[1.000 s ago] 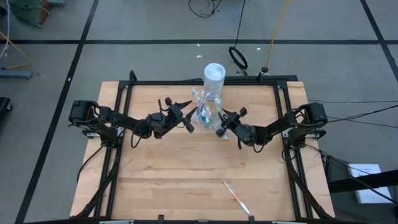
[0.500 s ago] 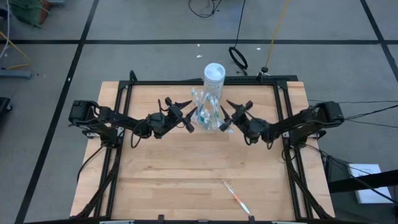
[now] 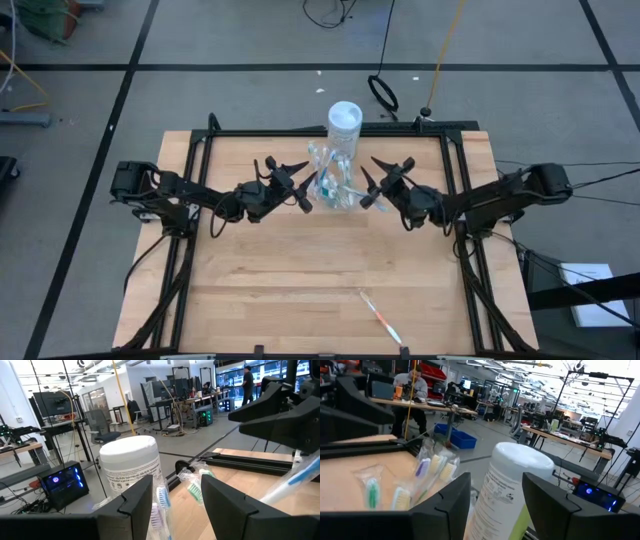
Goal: Pick & Place toothbrushing station
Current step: Put the blue toothbrush into the transparent organizer
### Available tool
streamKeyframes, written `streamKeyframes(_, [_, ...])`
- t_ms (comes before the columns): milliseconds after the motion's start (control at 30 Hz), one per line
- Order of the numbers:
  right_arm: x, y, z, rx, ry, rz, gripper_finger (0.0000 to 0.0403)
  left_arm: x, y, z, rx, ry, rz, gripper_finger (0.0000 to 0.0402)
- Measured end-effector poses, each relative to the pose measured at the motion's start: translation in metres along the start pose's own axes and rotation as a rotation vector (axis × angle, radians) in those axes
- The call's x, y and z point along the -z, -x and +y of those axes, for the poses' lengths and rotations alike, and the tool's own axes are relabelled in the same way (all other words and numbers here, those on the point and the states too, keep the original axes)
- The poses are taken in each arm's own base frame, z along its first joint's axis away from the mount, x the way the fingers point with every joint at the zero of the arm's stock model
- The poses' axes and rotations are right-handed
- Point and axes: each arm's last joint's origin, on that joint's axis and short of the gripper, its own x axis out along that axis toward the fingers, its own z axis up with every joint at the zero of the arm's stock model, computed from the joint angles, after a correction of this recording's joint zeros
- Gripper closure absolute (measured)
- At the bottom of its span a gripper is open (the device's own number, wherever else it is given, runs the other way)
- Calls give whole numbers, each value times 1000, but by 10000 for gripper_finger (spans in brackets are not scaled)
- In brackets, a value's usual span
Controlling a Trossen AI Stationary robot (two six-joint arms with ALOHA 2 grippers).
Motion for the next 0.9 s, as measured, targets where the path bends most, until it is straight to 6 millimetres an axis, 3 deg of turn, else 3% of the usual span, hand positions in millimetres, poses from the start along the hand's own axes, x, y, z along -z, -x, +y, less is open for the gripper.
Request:
streamKeyframes(400, [-9,23,8,-100,24,-1,228,0,0,0,0,3,0,227])
streamKeyframes(900, [-18,84,34,-377,-22,-5,228,-5,8,-9,36,25,-34,227])
